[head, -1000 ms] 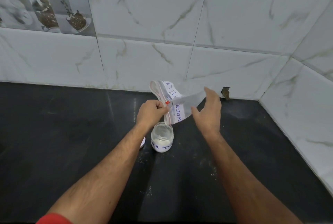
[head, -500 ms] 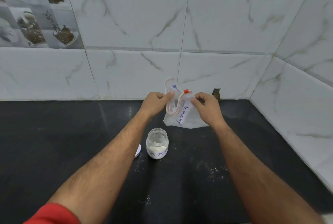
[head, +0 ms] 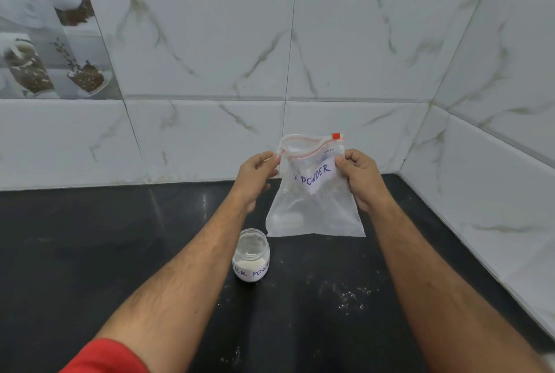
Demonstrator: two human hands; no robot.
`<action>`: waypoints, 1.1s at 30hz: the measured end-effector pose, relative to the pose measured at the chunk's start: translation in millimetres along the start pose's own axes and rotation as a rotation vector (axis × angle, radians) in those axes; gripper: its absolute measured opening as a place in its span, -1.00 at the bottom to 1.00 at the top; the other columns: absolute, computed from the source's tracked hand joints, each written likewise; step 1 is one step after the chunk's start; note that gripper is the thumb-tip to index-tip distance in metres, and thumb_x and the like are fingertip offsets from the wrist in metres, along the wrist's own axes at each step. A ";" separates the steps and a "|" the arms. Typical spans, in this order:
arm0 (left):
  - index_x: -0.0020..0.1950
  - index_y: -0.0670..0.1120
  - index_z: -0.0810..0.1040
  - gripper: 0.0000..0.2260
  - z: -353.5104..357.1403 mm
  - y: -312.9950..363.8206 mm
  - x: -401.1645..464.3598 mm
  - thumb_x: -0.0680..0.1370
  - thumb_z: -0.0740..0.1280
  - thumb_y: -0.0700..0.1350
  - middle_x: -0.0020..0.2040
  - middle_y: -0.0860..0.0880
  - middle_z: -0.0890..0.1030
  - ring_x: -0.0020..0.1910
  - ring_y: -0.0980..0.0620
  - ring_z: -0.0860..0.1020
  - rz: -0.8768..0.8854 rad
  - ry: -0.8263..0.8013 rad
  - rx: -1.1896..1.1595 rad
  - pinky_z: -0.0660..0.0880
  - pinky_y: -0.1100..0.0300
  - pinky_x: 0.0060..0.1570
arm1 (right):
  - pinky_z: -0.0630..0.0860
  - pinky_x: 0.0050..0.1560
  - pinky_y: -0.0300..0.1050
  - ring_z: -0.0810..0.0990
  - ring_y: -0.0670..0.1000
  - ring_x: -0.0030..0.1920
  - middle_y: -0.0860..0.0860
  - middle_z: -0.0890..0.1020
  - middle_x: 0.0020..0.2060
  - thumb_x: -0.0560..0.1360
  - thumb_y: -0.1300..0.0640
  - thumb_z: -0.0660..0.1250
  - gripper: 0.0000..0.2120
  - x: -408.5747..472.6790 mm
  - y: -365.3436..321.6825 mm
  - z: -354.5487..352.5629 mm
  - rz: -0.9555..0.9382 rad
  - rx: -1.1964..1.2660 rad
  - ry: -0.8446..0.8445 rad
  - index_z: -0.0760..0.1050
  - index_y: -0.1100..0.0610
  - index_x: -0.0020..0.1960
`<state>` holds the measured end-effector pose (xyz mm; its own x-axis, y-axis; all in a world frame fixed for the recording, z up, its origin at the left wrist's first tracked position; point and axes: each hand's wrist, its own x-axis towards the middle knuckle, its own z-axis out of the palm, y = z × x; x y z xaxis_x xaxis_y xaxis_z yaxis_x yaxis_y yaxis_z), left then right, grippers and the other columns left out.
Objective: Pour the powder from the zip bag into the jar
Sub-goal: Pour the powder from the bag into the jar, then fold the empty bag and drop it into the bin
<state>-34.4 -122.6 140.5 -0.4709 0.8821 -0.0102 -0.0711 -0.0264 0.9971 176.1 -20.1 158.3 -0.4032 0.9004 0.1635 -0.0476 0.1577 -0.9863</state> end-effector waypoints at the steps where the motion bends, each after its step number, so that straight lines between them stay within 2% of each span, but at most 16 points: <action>1: 0.15 0.02 0.61 -0.80 6.1 3.8 1.6 0.58 0.37 0.05 0.06 0.07 0.67 0.05 0.09 0.63 0.020 0.007 -0.002 0.43 0.21 -0.16 | 0.60 -0.25 -0.04 0.66 0.00 -0.31 0.05 0.72 -0.27 0.59 0.18 0.32 -0.76 -0.3 -0.6 0.0 0.007 0.013 -0.015 0.61 0.01 -0.22; 3: -0.06 0.01 0.64 -0.92 16.6 8.8 4.5 0.58 0.39 -0.02 -0.14 0.10 0.68 -0.11 0.14 0.61 0.056 0.025 -0.011 0.43 0.30 -0.27 | 0.61 -0.24 -0.05 0.66 0.00 -0.30 0.05 0.72 -0.25 0.58 0.17 0.32 -0.76 -0.6 -1.0 -0.5 0.020 0.028 -0.032 0.63 0.00 -0.24; 5: -0.21 -0.01 0.61 -0.85 23.7 11.5 7.0 0.57 0.42 -0.08 -0.30 0.14 0.65 -0.28 0.23 0.58 0.090 0.055 -0.036 0.43 0.44 -0.38 | 0.61 -0.25 -0.07 0.65 0.00 -0.31 0.05 0.71 -0.27 0.58 0.18 0.32 -0.75 0.4 -0.7 -1.4 0.028 0.046 -0.028 0.63 0.01 -0.24; 7: -0.24 -0.02 0.58 -0.82 23.8 13.3 8.1 0.57 0.42 -0.09 -0.30 0.11 0.64 -0.32 0.26 0.58 0.107 0.074 -0.027 0.42 0.49 -0.40 | 0.61 -0.26 -0.09 0.66 -0.01 -0.32 0.05 0.72 -0.28 0.57 0.19 0.32 -0.76 2.9 -0.6 -5.5 0.029 0.045 0.017 0.63 0.02 -0.23; 9: -0.23 -0.03 0.56 -0.81 17.5 15.0 10.2 0.59 0.40 -0.09 -0.24 0.04 0.64 -0.26 0.24 0.61 0.134 0.080 0.035 0.42 0.49 -0.37 | 0.59 -0.26 -0.08 0.67 -0.02 -0.32 0.02 0.72 -0.30 0.57 0.17 0.32 -0.81 6.8 -0.5 -15.7 0.019 0.008 0.104 0.60 0.04 -0.20; 13: -0.25 -0.05 0.52 -0.77 -3.5 24.7 15.5 0.61 0.36 -0.13 -0.17 -0.05 0.67 -0.22 0.22 0.65 0.192 0.018 0.255 0.40 0.51 -0.36 | 0.55 -0.31 -0.12 0.60 -0.14 -0.36 -0.12 0.68 -0.36 0.57 0.11 0.29 -0.84 14.5 -4.6 -39.5 -0.051 -0.201 0.269 0.54 0.03 -0.18; 16: -0.22 -0.11 0.49 -0.79 -15.1 31.4 21.5 0.61 0.36 -0.14 -0.14 -0.14 0.68 -0.22 0.20 0.67 0.205 -0.048 0.407 0.45 0.37 -0.25 | 0.44 -0.46 -0.27 0.51 -0.26 -0.48 -0.12 0.61 -0.40 0.58 0.09 0.24 -0.82 16.7 -10.0 -44.5 -0.093 -0.339 0.342 0.48 0.03 -0.20; 19: -0.20 -0.13 0.51 -0.82 -21.9 33.7 24.5 0.59 0.36 -0.17 -0.23 -0.11 0.68 -0.27 0.17 0.68 0.217 -0.070 0.460 0.51 0.13 -0.14 | 0.42 -0.45 -0.29 0.51 -0.23 -0.43 -0.07 0.58 -0.34 0.59 0.09 0.23 -0.81 17.2 -11.9 -45.9 -0.117 -0.447 0.364 0.46 0.05 -0.20; 22: -0.21 -0.15 0.53 -0.83 -21.9 34.8 24.1 0.59 0.38 -0.22 -0.42 0.03 0.61 -0.37 0.15 0.64 0.256 -0.068 0.395 0.60 0.18 -0.14 | 0.44 -0.33 -0.20 0.51 -0.06 -0.30 -0.01 0.57 -0.28 0.62 0.11 0.22 -0.81 15.5 -10.2 -45.6 -0.120 -0.465 0.394 0.49 0.16 -0.11; 24: -0.20 -0.16 0.54 -0.84 -14.0 33.3 21.5 0.59 0.37 -0.22 -0.43 0.01 0.54 -0.37 0.08 0.57 0.267 -0.006 0.231 0.62 0.17 -0.15 | 0.48 -0.24 -0.11 0.52 -0.01 -0.23 0.07 0.59 -0.21 0.63 0.12 0.21 -0.79 13.6 -9.5 -40.8 -0.103 -0.402 0.412 0.49 0.26 -0.03; 26: -0.14 -0.15 0.58 -0.85 -1.7 27.2 13.4 0.61 0.34 -0.15 -0.35 -0.03 0.57 -0.35 0.05 0.52 0.197 0.065 -0.029 0.56 0.16 -0.22 | 0.55 -0.14 -0.01 0.57 0.03 -0.16 0.13 0.63 -0.12 0.64 0.12 0.21 -0.79 10.6 -10.2 -34.4 -0.066 -0.310 0.411 0.50 0.26 0.03; 28: 0.02 -0.15 0.63 -0.67 8.5 18.8 1.9 0.65 0.24 0.08 -0.21 -0.03 0.68 -0.27 0.03 0.61 0.067 0.012 -0.224 0.57 0.13 -0.19 | 0.59 -0.11 0.00 0.62 0.03 -0.13 0.11 0.66 -0.07 0.64 0.11 0.21 -0.82 8.0 -12.4 -30.6 -0.028 -0.223 0.399 0.51 0.21 0.04; 30: 0.19 -0.08 0.65 -0.41 12.5 4.2 -2.9 0.58 0.11 0.35 0.05 -0.07 0.73 0.02 -0.04 0.70 0.013 -0.108 -0.242 0.60 0.02 0.03 | 0.60 -0.18 -0.08 0.63 -0.01 -0.16 0.06 0.66 -0.11 0.64 0.12 0.22 -0.85 6.7 -14.3 -31.9 -0.016 -0.177 0.406 0.52 0.17 0.01; 31: 0.21 -0.03 0.65 -0.33 14.2 -1.3 -5.3 0.51 0.07 0.43 0.11 -0.08 0.72 0.10 -0.07 0.69 0.022 -0.156 -0.221 0.60 -0.01 0.09 | 0.57 -0.22 -0.12 0.62 -0.03 -0.19 0.03 0.66 -0.14 0.64 0.13 0.23 -0.86 6.2 -15.2 -33.4 -0.019 -0.171 0.425 0.52 0.14 -0.03; 33: 0.14 -0.02 0.68 -0.31 19.8 -8.9 -7.7 0.47 0.10 0.49 0.10 -0.10 0.72 0.10 -0.07 0.69 0.054 -0.190 -0.194 0.62 0.02 0.06 | 0.53 -0.24 -0.17 0.60 -0.04 -0.21 0.00 0.64 -0.19 0.62 0.15 0.24 -0.87 5.2 -16.2 -37.7 -0.020 -0.154 0.474 0.51 0.11 -0.08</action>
<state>-12.8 -119.8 133.2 -0.3061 0.9490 0.0753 -0.2260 -0.1493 0.9626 209.2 -2.7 175.9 0.0576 0.9762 0.2089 0.0992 0.2026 -0.9742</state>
